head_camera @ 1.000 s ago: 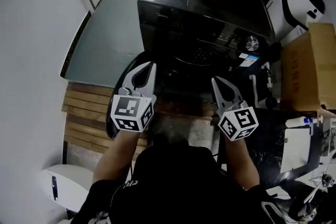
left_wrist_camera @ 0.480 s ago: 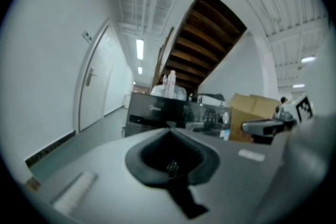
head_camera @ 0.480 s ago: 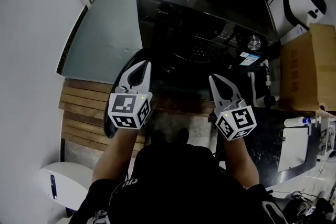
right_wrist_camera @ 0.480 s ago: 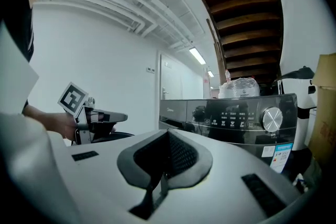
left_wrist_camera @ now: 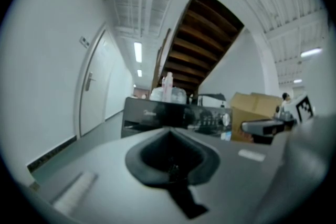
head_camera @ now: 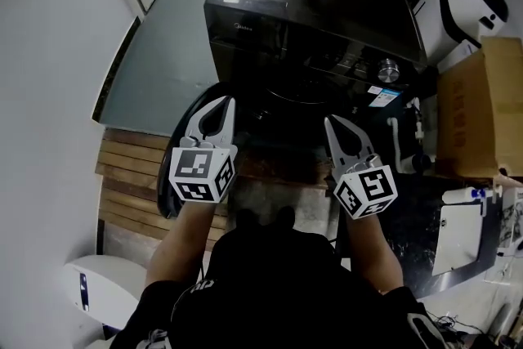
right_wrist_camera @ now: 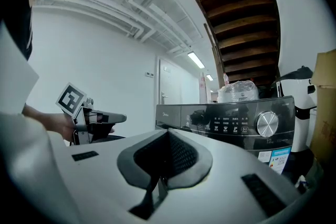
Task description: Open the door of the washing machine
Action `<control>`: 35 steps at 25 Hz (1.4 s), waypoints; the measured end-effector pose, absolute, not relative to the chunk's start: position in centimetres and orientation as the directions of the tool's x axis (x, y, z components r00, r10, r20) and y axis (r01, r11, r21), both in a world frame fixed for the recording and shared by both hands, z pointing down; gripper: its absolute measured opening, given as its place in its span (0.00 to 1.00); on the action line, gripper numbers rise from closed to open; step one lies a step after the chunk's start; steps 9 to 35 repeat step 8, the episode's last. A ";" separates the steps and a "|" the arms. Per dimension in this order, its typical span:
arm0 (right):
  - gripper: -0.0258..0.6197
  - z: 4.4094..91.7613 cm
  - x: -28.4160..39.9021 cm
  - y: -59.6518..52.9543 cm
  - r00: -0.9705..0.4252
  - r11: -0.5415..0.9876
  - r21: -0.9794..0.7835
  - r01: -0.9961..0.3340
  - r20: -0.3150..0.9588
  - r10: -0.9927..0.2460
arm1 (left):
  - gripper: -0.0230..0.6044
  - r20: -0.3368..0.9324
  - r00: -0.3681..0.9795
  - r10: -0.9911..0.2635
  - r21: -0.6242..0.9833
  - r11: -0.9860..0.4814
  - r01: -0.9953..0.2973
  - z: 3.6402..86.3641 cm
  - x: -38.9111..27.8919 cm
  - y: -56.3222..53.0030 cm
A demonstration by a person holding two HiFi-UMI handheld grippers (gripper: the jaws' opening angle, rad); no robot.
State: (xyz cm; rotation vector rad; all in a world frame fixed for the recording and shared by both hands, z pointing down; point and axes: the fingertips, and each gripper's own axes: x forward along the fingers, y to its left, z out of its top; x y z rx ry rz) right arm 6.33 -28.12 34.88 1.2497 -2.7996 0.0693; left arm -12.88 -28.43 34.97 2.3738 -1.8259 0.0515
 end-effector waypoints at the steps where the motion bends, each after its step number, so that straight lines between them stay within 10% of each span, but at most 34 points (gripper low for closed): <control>1: 0.03 35.0 6.4 -28.1 -0.668 0.670 -0.013 -0.743 0.088 -0.739 | 0.05 0.117 0.257 -0.959 0.094 -0.247 -0.965 35.0 -12.8 -28.4; 35: 0.03 34.6 7.2 -28.5 -0.681 0.681 -0.031 -0.732 0.074 -0.729 | 0.05 0.120 0.255 -0.960 0.091 -0.245 -0.965 34.8 -12.1 -28.8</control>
